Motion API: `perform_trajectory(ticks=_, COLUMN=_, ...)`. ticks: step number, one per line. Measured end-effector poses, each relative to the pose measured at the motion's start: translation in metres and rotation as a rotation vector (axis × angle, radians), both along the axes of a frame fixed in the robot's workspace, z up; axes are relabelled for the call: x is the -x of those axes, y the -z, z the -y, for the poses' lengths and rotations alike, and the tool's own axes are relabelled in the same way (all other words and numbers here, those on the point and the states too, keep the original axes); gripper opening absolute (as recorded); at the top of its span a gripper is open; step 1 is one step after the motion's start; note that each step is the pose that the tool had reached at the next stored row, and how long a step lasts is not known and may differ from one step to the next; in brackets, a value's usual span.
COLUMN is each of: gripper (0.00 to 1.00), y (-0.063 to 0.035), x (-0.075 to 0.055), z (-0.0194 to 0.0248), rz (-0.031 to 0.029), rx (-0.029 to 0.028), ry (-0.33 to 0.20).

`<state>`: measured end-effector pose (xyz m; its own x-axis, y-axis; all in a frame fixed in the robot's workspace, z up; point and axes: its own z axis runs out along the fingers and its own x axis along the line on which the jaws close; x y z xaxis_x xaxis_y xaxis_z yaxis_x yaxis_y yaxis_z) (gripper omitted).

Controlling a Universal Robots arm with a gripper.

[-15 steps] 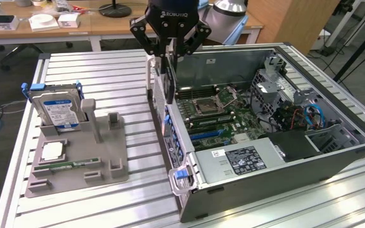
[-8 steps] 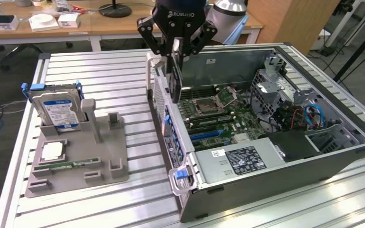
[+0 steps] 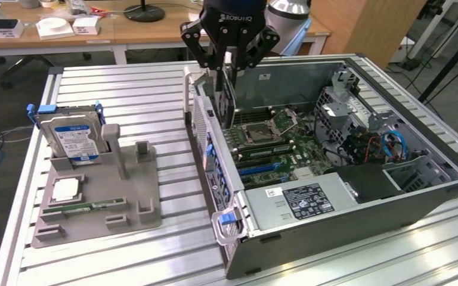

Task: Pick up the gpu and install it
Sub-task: 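Pick up the gpu and move the gpu toward the slot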

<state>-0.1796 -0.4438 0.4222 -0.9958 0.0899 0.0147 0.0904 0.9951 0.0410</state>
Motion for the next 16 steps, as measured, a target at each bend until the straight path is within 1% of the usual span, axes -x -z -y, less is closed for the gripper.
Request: perform_trajectory(ticks=16, gripper=0.26, y=0.0000, x=-0.020, z=0.0000, rz=0.0001, rx=0.0000, ry=0.000)
